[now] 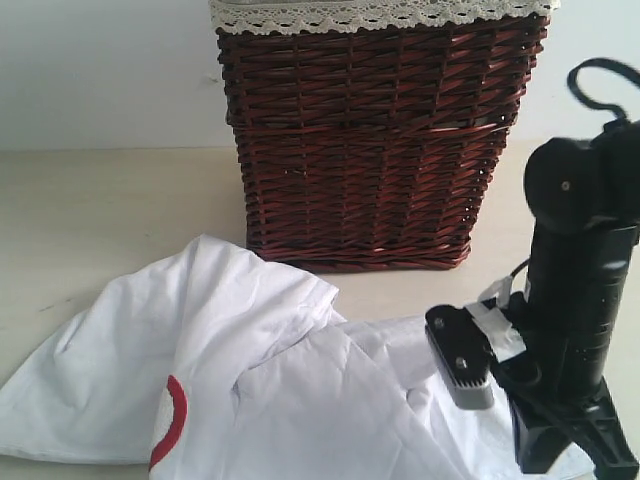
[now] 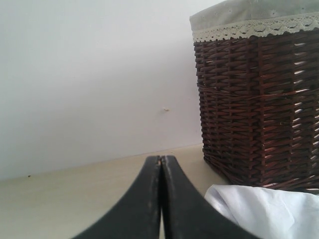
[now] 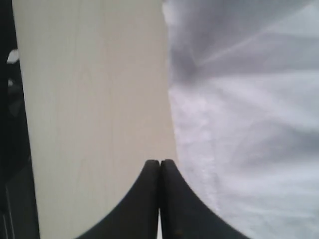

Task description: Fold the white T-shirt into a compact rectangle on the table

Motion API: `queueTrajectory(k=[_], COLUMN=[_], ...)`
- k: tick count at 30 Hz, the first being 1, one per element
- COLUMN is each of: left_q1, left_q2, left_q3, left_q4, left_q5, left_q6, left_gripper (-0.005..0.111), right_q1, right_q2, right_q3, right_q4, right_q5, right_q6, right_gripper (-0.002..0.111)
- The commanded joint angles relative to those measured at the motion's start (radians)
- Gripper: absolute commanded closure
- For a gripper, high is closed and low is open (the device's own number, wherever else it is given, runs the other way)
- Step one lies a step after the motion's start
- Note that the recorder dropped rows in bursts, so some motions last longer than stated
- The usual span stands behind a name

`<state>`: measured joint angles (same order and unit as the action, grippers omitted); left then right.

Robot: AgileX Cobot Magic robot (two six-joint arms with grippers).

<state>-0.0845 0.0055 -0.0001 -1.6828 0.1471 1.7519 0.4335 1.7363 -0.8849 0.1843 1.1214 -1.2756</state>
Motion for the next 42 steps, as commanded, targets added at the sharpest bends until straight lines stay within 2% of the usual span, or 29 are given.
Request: queueTrajectory(k=[1,2,5,8,17,21,29,38,42], left_q1=[-0.005,-0.005,-0.005,-0.005,-0.005,-0.005,-0.005,-0.005,-0.005], left_q2=[-0.006,-0.006,-0.006,-0.006,-0.006,-0.006,-0.006,-0.006,-0.006], left_q3=[0.0,0.0,0.0,0.0,0.0,0.0,0.0,0.0,0.0], left_q4=[-0.001,-0.001,-0.001,-0.001,-0.001,-0.001,-0.001,-0.001,-0.001], left_q5=[0.003,0.003,0.003,0.003,0.003,0.003,0.003,0.003,0.003], left_q6=[-0.002,-0.002,-0.002,-0.002,-0.002,-0.002,-0.002,-0.002,-0.002], left_gripper=[0.107,0.107,0.107,0.107,0.107,0.107,0.107,0.107,0.107], right_q1=[-0.004,-0.004,-0.004,-0.004,-0.004,-0.004,-0.004,-0.004,-0.004], right_q2=[-0.108,-0.115,-0.099,-0.049,0.093,0.117,0.113,-0.022,-0.145], right_q3=[0.001,0.001,0.001,0.001,0.001,0.001,0.001,-0.013,-0.048], right_q4=[0.211,0.265,0.368,0.387,0.387,0.431,0.564,0.568,0.544], right_q5=[-0.096,-0.118,-0.169,-0.19,-0.269,-0.264,-0.148,-0.139,-0.284], right_q6=[-0.065,-0.106,-0.135,-0.128,-0.082,-0.084,-0.181,-0.18,-0.117], right_gripper=[0.102,0.098,0.074,0.059,0.059,0.063,0.108,0.108,0.108])
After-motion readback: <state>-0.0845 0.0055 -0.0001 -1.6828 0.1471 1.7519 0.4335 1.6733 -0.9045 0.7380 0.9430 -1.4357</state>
